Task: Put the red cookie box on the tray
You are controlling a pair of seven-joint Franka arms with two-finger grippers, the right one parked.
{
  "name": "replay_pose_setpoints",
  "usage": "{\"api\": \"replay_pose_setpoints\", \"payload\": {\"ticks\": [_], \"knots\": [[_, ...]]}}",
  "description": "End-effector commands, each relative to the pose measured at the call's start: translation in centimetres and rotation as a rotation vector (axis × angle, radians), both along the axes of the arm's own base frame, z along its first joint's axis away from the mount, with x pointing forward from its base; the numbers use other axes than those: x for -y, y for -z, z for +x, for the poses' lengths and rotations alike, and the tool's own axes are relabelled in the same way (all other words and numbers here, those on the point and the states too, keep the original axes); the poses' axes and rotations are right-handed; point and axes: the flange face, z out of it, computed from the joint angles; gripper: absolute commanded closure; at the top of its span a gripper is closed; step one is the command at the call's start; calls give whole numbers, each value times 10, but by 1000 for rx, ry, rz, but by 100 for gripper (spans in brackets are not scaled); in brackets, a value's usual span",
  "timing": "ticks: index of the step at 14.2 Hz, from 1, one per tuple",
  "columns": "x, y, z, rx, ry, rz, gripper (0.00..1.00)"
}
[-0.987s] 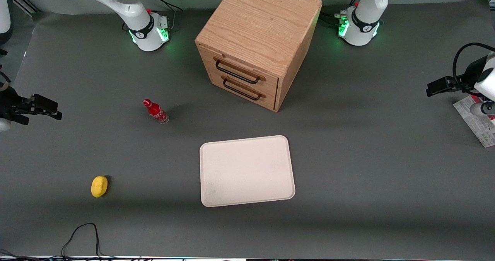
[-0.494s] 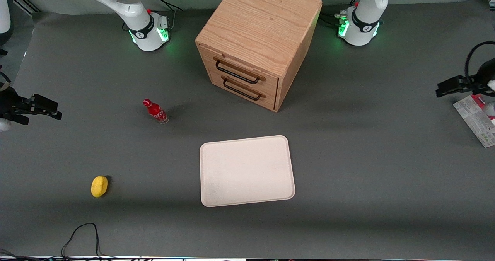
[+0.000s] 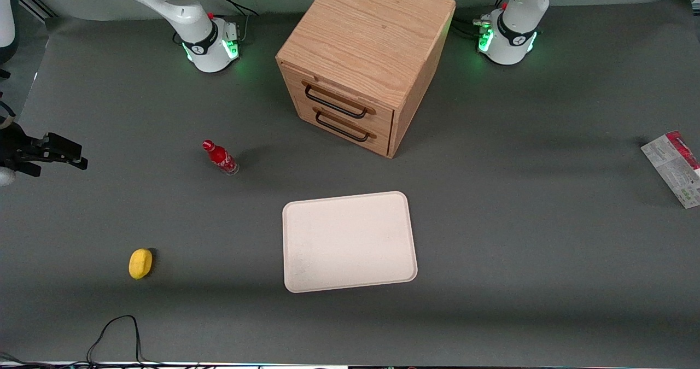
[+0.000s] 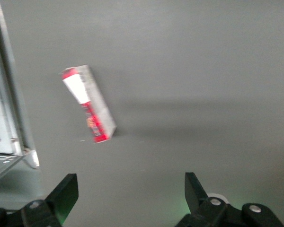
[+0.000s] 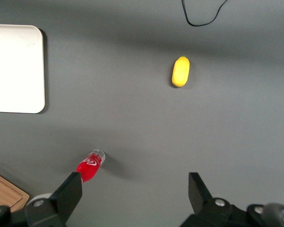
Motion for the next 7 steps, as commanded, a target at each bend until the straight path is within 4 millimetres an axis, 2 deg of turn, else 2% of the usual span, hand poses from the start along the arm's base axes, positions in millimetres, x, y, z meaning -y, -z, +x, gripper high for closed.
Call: {"api": "replay_pose_setpoints", "payload": {"ticks": [1, 2, 3, 5, 7], "knots": [[-70, 0, -8, -11, -2, 8, 0], [-85, 6, -13, -18, -28, 4, 1], [-93, 10, -16, -24, -48, 3, 1], [-95, 23, -17, -51, -101, 0, 2], [-100, 49, -19, -82, -135, -23, 2]]}}
